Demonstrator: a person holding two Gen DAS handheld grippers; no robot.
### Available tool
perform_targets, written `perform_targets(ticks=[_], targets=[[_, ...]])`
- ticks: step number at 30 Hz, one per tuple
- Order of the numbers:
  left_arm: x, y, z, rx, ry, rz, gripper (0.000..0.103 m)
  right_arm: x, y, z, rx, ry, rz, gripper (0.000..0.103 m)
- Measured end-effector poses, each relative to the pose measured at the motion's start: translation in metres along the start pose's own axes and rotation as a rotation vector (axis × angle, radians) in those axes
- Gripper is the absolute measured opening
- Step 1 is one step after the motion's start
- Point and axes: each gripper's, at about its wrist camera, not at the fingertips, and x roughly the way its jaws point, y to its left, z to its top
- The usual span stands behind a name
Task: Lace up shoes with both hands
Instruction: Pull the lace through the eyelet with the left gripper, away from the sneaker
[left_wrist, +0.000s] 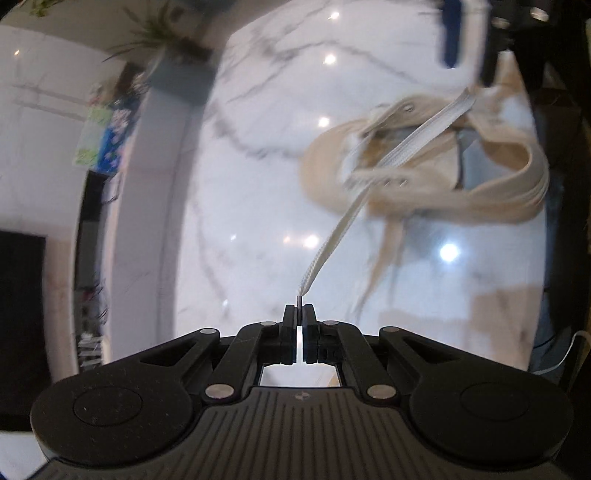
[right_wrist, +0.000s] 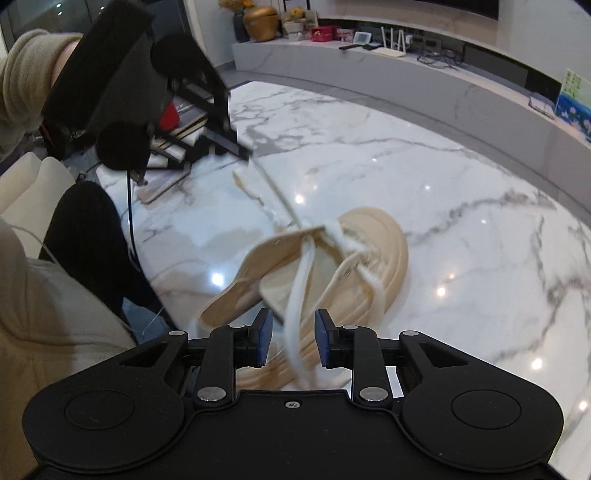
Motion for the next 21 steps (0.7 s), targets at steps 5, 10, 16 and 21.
perform_targets(ticks=[5,10,16,21], targets=[[-0.027,0.021,-0.023,-0.051,0.068,0.106,0.002,0.009,0.004,-0.014,0.006,0.05,-0.039,0.024],[-0.04,0.033,-0.04,-0.068,0.129,0.17,0.002,0.02,-0.002,-0.016,0.055,0.054,-0.085,0.024],[-0.056,0.04,-0.062,-0.105,0.198,0.216,0.002,0.027,-0.009,-0.005,0.132,0.006,-0.069,0.024],[-0.066,0.042,-0.076,-0.124,0.25,0.248,0.002,0.036,-0.011,0.005,0.143,0.001,-0.105,0.009]])
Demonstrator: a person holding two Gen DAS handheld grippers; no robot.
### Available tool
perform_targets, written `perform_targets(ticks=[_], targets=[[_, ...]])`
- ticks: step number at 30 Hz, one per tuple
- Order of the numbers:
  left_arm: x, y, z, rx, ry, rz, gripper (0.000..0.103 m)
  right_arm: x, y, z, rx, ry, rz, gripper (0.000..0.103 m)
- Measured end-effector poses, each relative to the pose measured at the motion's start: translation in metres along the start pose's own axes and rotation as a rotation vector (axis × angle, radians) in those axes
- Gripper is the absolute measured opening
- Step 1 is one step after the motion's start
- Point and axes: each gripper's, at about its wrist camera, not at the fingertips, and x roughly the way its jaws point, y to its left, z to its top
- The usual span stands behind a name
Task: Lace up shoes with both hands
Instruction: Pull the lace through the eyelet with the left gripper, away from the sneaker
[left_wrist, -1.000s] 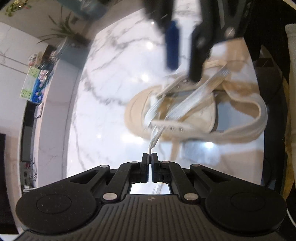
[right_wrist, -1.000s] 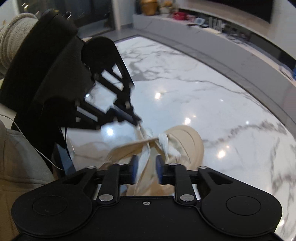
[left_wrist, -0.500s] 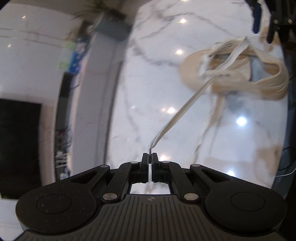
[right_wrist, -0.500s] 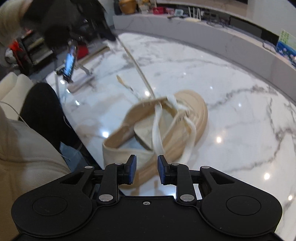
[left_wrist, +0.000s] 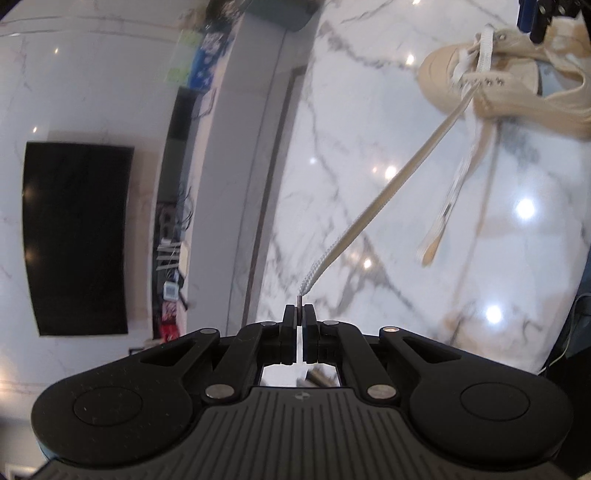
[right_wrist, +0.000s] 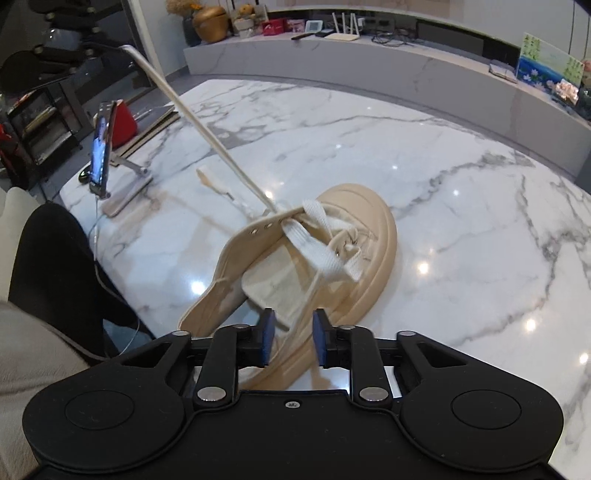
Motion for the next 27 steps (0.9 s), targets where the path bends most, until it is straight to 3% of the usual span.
perform_targets(ticks=[10,27], targets=[[-0.013,0.008,-0.024,-0.031,0.083,0.03,0.002,0.004,-0.006,0.005,-0.005,0.008,-0.036,0.004],[-0.033,0.039,-0.035,-0.069,0.089,0.077,0.002,0.008,-0.007,0.009,-0.02,0.016,-0.016,0.004]])
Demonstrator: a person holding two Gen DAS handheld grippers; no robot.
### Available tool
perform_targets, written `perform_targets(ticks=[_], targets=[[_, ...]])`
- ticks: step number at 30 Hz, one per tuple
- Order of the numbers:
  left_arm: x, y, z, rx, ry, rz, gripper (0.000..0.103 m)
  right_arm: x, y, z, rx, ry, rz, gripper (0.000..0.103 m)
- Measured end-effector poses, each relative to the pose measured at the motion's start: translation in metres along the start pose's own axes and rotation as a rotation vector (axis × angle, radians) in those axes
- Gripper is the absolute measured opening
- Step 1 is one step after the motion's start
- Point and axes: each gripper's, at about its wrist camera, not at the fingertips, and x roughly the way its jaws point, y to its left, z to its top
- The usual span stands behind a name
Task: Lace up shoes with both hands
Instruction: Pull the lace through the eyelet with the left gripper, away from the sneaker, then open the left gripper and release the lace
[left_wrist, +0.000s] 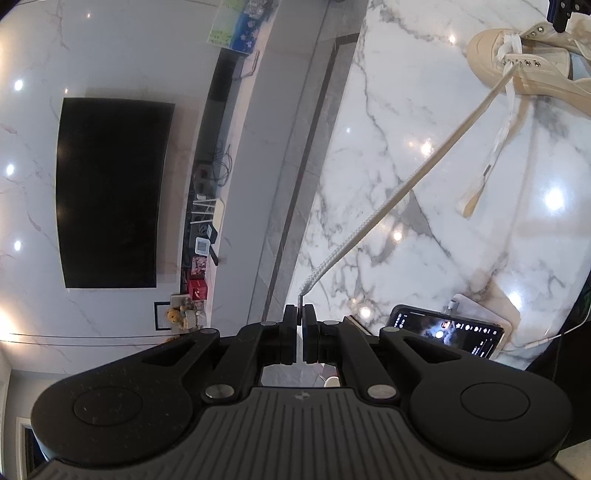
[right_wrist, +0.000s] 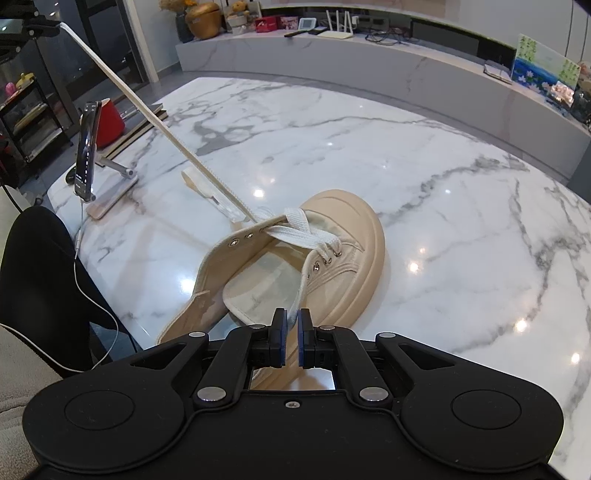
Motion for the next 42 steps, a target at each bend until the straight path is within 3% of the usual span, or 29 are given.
perform_targets(ticks=[8,15,30,36,42], targets=[[0.007,-0.006,0.005,0.009,-0.017,-0.019,0.002,-0.001,0.0,-0.001,-0.004,0.0,0.002,0.004],[0.016,-0.022,0.017,0.009,-0.081,-0.091,0.002,0.0,0.002,0.001,-0.012,0.005,-0.004,0.004],[0.069,-0.086,0.039,-0.04,-0.195,-0.384,0.002,0.003,0.0,0.004,0.005,0.026,-0.008,0.004],[0.095,-0.12,0.041,-0.091,-0.226,-0.567,0.003,0.005,-0.001,0.004,0.02,0.031,-0.006,0.004],[0.115,-0.14,0.032,-0.168,-0.203,-0.732,0.004,0.006,-0.002,0.004,0.034,0.031,-0.004,0.004]])
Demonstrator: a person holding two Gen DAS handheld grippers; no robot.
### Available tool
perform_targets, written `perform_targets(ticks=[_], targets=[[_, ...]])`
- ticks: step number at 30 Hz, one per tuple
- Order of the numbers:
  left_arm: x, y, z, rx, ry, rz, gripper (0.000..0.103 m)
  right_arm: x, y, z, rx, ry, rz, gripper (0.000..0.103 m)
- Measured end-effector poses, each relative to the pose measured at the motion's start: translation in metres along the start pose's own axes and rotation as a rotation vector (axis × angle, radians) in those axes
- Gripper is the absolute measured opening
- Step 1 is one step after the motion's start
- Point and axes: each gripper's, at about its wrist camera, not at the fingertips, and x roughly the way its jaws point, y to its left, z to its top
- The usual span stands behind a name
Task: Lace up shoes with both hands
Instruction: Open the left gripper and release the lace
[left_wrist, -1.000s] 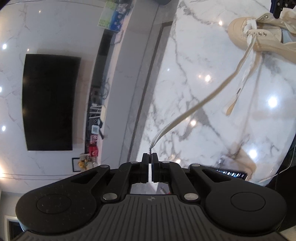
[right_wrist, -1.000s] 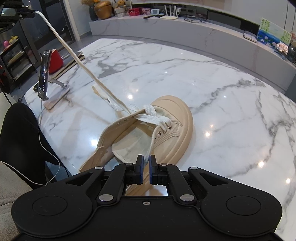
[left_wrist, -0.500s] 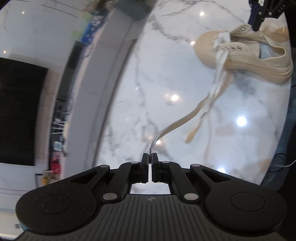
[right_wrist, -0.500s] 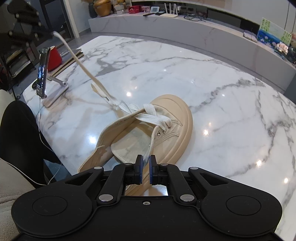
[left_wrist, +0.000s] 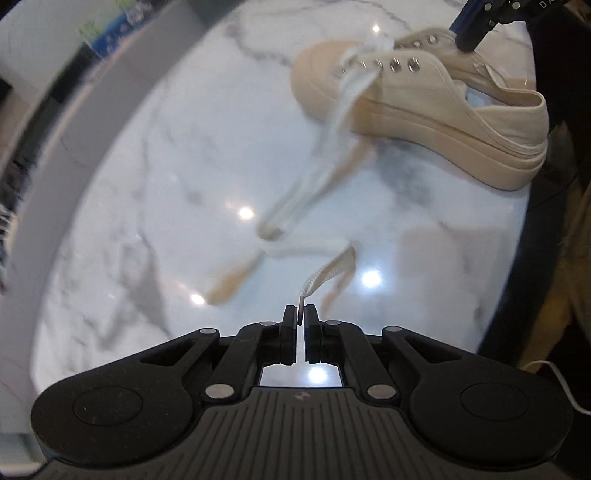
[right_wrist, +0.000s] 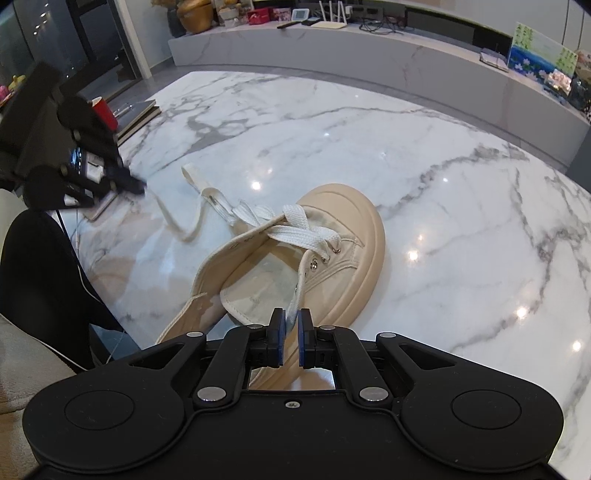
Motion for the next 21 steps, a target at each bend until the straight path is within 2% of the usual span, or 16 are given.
perform_targets(ticks=[3,5,8,13,21], targets=[[0.007,-0.003,-0.008,-0.043,0.013,-0.05,0.007,0.001,0.0,-0.001,0.005,-0.002,0.0,0.004],[0.008,-0.003,-0.011,-0.063,0.017,-0.067,0.022,0.001,0.0,-0.001,0.013,-0.005,0.001,0.004],[0.005,-0.002,-0.015,-0.104,0.013,-0.035,0.033,0.003,-0.001,-0.002,0.027,-0.011,0.0,0.005],[-0.003,0.011,-0.01,-0.087,-0.003,0.049,0.033,0.003,0.0,-0.004,0.035,-0.019,-0.002,0.005],[0.014,0.028,0.019,0.09,0.015,0.158,0.033,0.001,0.0,-0.005,0.035,-0.027,0.007,0.006]])
